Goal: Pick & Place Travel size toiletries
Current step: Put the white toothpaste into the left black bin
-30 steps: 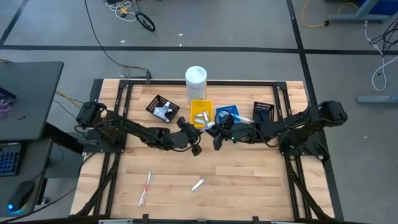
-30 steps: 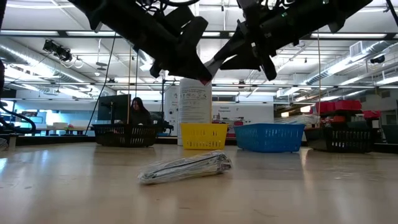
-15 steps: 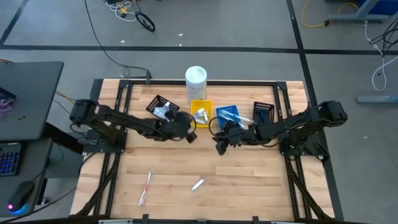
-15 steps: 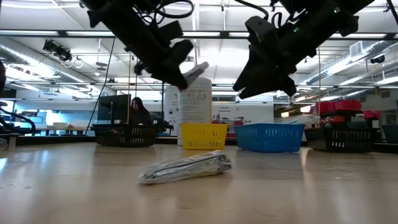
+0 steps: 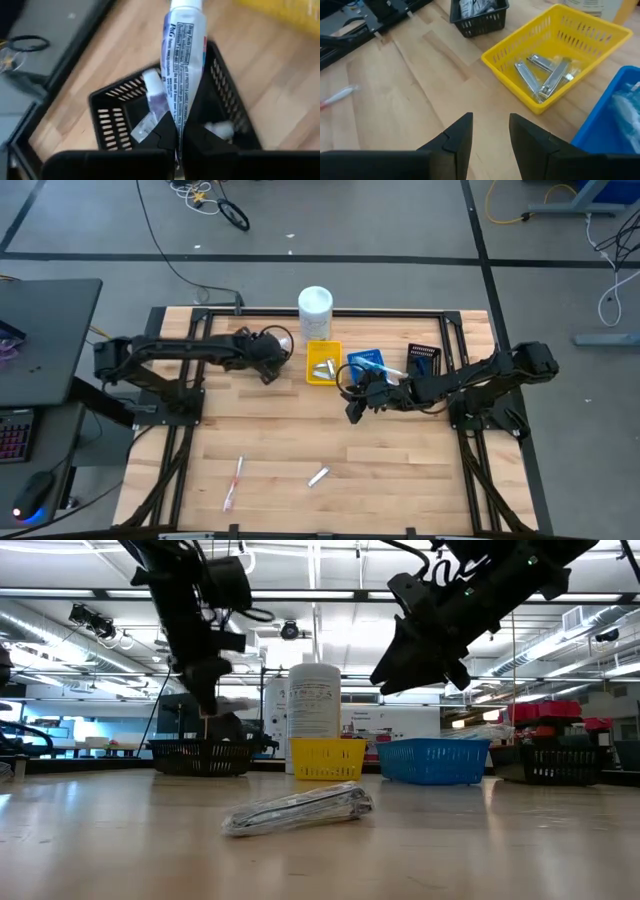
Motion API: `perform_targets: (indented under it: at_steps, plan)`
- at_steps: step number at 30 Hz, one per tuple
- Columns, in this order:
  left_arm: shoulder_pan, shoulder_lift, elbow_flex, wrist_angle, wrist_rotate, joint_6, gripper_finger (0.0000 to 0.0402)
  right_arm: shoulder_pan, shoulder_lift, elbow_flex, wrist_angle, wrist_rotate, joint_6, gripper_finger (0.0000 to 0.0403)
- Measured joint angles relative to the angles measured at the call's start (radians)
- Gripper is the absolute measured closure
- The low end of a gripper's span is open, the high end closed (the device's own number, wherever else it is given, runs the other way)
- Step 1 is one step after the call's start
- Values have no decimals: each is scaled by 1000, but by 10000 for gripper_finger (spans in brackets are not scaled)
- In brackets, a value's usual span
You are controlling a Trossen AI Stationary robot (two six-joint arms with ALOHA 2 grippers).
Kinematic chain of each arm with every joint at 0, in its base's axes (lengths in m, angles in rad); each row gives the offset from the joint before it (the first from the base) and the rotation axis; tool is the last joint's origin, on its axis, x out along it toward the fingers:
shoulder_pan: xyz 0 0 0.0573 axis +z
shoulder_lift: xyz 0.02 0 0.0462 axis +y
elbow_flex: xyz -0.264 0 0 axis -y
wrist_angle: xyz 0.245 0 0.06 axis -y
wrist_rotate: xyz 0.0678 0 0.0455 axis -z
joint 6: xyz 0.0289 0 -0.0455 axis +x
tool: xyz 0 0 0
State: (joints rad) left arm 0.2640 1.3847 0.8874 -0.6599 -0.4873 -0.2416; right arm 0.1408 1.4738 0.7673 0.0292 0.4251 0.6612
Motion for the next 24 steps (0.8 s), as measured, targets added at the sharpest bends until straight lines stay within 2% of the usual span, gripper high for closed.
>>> perform_targets:
  at_steps: [3,5,8,13,17,24]
  plan:
    - [44,10,-3,-23,34,227,385,-7,0,0,-2,1,-10,265]
    - [59,18,-3,-31,-14,363,381,-10,0,0,-2,-2,-29,265]
    - [84,24,-3,-39,-71,460,372,-11,0,0,-3,-7,-46,265]
    - [124,23,-3,-37,-34,499,350,-11,0,0,-5,-7,-52,265]
    - [137,23,-3,-49,-50,534,320,-11,0,0,-4,-8,-77,265]
    - [136,23,-3,-42,-51,474,261,-11,0,0,-5,-8,-79,265]
